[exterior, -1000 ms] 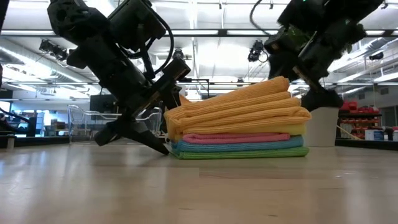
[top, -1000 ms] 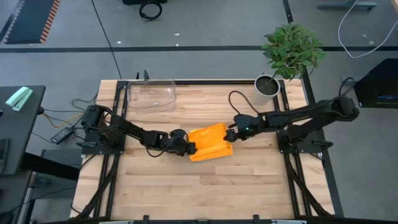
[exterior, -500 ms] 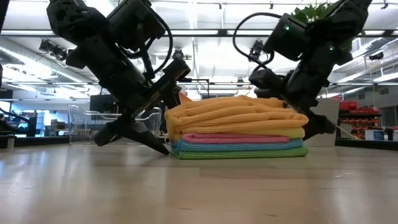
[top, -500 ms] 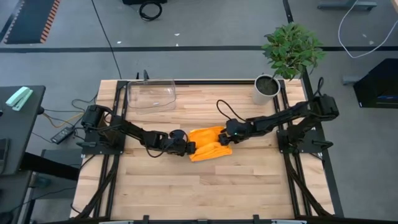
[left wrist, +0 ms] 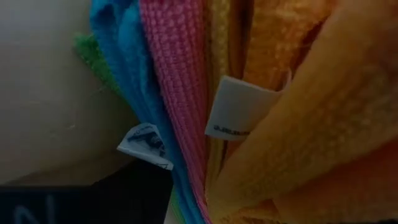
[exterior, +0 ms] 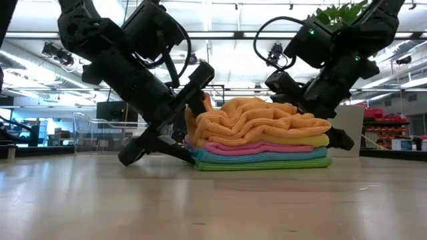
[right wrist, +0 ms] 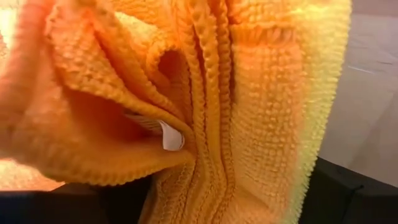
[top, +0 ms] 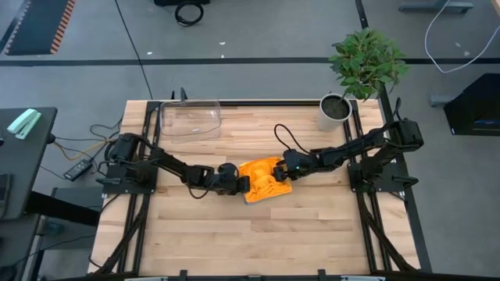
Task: Fold microfiber towels
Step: Put the folded and stacked towels into the transparent bin
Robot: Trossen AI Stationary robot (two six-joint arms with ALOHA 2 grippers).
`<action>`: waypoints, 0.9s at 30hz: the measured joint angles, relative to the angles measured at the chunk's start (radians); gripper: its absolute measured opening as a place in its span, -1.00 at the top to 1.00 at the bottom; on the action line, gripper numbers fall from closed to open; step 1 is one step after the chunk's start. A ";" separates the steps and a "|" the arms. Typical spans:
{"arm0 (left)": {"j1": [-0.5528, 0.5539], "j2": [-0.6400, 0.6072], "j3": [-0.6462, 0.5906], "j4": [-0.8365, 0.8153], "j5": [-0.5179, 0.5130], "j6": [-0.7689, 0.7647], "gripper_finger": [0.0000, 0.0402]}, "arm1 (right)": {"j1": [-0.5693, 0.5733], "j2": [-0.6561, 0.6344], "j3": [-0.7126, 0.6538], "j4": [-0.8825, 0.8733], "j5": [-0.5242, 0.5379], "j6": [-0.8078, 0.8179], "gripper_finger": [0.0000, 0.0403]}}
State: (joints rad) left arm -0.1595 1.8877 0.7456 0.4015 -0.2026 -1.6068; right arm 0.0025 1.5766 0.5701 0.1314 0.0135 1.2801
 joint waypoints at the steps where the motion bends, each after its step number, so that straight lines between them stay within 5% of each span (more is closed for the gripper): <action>1: 0.000 0.000 0.000 -0.002 -0.005 0.000 -0.15 | 0.001 0.001 0.000 0.000 -0.003 0.000 -0.62; 6: -0.003 0.002 0.001 -0.003 -0.067 0.026 0.01 | 0.014 0.004 0.000 -0.004 -0.001 0.003 -0.24; 15: -0.003 0.005 -0.004 0.042 -0.122 0.111 0.68 | 0.027 0.004 -0.002 0.017 -0.002 -0.022 0.69; 27: 0.020 -0.165 -0.010 -0.011 -0.165 0.262 0.68 | -0.013 -0.106 0.069 0.011 0.013 -0.071 0.71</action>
State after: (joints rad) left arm -0.1390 1.7231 0.7361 0.3905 -0.3675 -1.3445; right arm -0.0103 1.4710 0.6387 0.1420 0.0260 1.2089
